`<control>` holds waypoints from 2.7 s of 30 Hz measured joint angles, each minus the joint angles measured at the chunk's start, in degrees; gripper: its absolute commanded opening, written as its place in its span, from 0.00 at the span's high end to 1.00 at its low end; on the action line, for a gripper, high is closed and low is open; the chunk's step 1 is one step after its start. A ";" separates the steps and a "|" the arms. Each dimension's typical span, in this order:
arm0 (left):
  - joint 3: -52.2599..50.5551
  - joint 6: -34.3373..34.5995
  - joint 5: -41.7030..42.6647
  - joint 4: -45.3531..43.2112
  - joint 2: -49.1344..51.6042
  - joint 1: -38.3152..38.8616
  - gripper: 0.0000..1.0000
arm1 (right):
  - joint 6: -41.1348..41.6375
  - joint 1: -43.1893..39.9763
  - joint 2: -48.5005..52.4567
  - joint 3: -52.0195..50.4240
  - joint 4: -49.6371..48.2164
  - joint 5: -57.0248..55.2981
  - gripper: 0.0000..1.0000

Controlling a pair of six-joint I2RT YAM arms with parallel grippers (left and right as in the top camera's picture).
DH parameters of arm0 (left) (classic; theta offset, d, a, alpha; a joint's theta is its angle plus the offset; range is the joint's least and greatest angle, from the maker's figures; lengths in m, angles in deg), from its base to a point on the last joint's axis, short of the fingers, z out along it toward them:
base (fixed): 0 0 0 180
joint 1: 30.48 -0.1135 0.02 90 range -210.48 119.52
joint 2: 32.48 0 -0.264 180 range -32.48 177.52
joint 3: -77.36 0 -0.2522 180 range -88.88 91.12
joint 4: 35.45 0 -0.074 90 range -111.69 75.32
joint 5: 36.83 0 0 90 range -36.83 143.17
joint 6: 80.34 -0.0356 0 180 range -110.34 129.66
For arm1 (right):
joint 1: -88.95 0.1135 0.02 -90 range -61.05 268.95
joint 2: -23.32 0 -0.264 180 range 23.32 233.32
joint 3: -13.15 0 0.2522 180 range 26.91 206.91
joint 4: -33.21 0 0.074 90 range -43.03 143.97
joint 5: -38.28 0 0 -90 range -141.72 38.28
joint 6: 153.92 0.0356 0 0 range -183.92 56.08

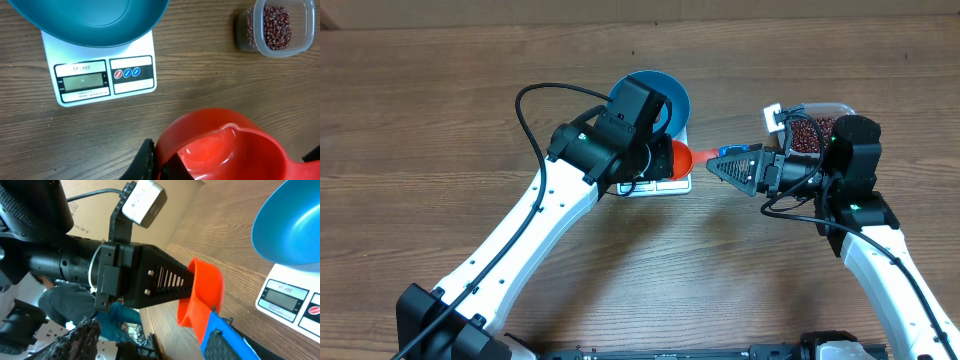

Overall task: Scoop item into bowl and weigh 150g on scale
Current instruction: 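Hold the scoop handle with the right gripper while left still grips, then open the left gripper and pull the scoop right with the right gripper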

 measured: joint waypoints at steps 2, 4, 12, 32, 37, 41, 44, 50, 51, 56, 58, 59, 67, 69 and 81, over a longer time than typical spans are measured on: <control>0.00 -0.02 0.42 0.00 0.00 0.00 0.96 | -0.13 -0.02 0.00 0.00 -0.02 -0.26 0.27; 0.00 -0.02 0.74 0.00 0.00 0.00 0.96 | -0.24 -0.02 0.00 0.00 -0.04 -0.57 0.27; 0.00 -0.26 0.94 -0.20 0.00 0.00 0.96 | -0.48 0.00 0.00 0.00 0.02 -1.25 0.30; 0.00 -2.89 0.94 -0.87 0.00 0.15 0.96 | -0.48 0.00 0.00 0.00 0.02 -1.60 0.36; 0.00 -2.89 0.94 -0.98 0.00 0.15 0.96 | -0.50 -0.02 0.00 0.00 0.04 -1.57 0.38; 0.00 -3.04 0.94 -1.62 0.00 0.28 0.96 | -0.48 0.00 0.00 0.00 0.07 -2.03 0.38; 0.00 -3.06 0.96 -1.90 0.00 0.76 0.96 | -0.48 -0.02 0.00 0.00 0.09 -2.40 0.40; 0.00 -3.06 0.94 -2.01 0.00 1.03 0.96 | -0.44 -0.02 0.00 0.00 0.13 -3.02 0.54; 0.00 -3.06 0.92 -2.03 0.00 1.03 0.96 | -0.50 -0.02 0.00 0.00 0.15 -3.10 0.57; 0.00 -3.08 0.94 -2.03 0.00 1.03 0.96 | -0.61 -0.02 0.00 0.00 0.55 -3.28 0.72; 0.00 -3.08 0.94 -2.01 0.00 1.03 0.96 | -0.70 -0.02 0.00 0.00 0.76 -3.56 0.78; 0.00 -3.08 0.96 -2.01 0.00 1.03 0.96 | -0.70 -0.02 0.02 0.00 0.90 -3.58 0.80; 0.00 -3.10 1.42 -2.05 0.00 1.03 0.96 | -0.68 -0.02 0.04 0.00 1.33 -4.70 0.96; 0.00 -3.13 1.60 -2.08 0.00 1.03 0.96 | -0.59 -0.02 0.04 0.00 1.42 -4.92 0.96; 0.00 -3.72 1.55 -1.90 0.00 1.03 0.00 | -0.66 0.00 0.04 0.00 3.93 -5.03 0.96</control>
